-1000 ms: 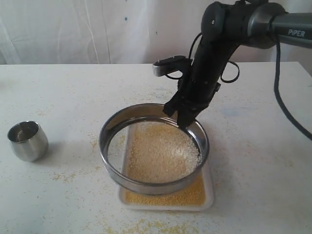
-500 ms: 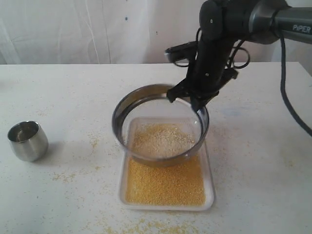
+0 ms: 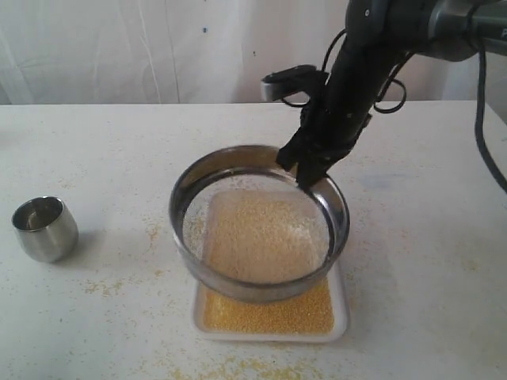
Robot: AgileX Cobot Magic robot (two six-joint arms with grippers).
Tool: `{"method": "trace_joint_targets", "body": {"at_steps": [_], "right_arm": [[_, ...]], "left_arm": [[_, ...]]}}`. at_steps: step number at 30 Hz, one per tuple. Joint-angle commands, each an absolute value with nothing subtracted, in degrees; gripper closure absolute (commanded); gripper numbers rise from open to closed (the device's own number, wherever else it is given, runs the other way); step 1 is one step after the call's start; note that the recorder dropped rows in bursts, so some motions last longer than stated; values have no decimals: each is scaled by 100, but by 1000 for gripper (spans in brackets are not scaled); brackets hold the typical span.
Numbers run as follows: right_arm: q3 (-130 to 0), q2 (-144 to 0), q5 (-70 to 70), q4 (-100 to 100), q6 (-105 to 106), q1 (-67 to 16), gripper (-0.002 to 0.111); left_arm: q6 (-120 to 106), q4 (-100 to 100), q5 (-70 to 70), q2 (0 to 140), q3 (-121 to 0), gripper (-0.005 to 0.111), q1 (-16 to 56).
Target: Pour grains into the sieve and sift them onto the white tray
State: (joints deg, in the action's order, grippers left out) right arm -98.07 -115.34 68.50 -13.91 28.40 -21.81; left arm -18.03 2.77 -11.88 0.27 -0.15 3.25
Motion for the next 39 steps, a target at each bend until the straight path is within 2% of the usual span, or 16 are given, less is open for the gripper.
{"method": "trace_joint_targets", "body": {"at_steps": [1, 3, 5, 7, 9, 12, 13, 15, 17, 21, 23, 28, 31, 34, 36, 39], "right_arm": [[-9816, -11435, 6133, 0, 451, -2157, 108], [-9816, -11435, 6310, -101, 325, -2133, 108], [-9816, -11435, 6996, -1299, 2392, -2162, 108], [-9816, -11435, 6996, -1783, 3375, -2183, 108], [-9816, -11435, 6994, -1147, 2684, -2183, 108], [-9816, -11435, 6487, 783, -146, -2160, 108], [-9805, -11435, 6651, 634, -81, -2160, 108], [-9805, -11435, 6996, -503, 1883, -2202, 108], [-9790, -11408, 6996, -1426, 2690, -2239, 108], [-9820, -11379, 6497, 79, 1162, -2205, 108], [-9810, -11414, 6808, 613, 287, -2136, 108], [-9732, -11514, 6996, -1840, 2662, -2252, 108], [-9742, -11503, 6449, -815, 1991, -2284, 108], [-9742, -11532, 6501, 463, 297, -2169, 108], [-9731, -11558, 6941, -405, 780, -2145, 108], [-9708, -11571, 6996, -2255, 2883, -2324, 108]], "left_arm": [[-1798, 294, -1201, 0, 0, 106, 350], [-1798, 294, -1201, 0, 0, 106, 350], [-1798, 294, -1201, 0, 0, 106, 350], [-1798, 294, -1201, 0, 0, 106, 350], [-1798, 294, -1201, 0, 0, 106, 350], [-1798, 294, -1201, 0, 0, 106, 350], [-1798, 294, -1201, 0, 0, 106, 350], [-1798, 294, -1201, 0, 0, 106, 350], [-1798, 294, -1201, 0, 0, 106, 350], [-1798, 294, -1201, 0, 0, 106, 350], [-1798, 294, -1201, 0, 0, 106, 350], [-1798, 294, -1201, 0, 0, 106, 350], [-1798, 294, -1201, 0, 0, 106, 350], [-1798, 294, -1201, 0, 0, 106, 350], [-1798, 294, -1201, 0, 0, 106, 350], [-1798, 294, -1201, 0, 0, 106, 350]]}}
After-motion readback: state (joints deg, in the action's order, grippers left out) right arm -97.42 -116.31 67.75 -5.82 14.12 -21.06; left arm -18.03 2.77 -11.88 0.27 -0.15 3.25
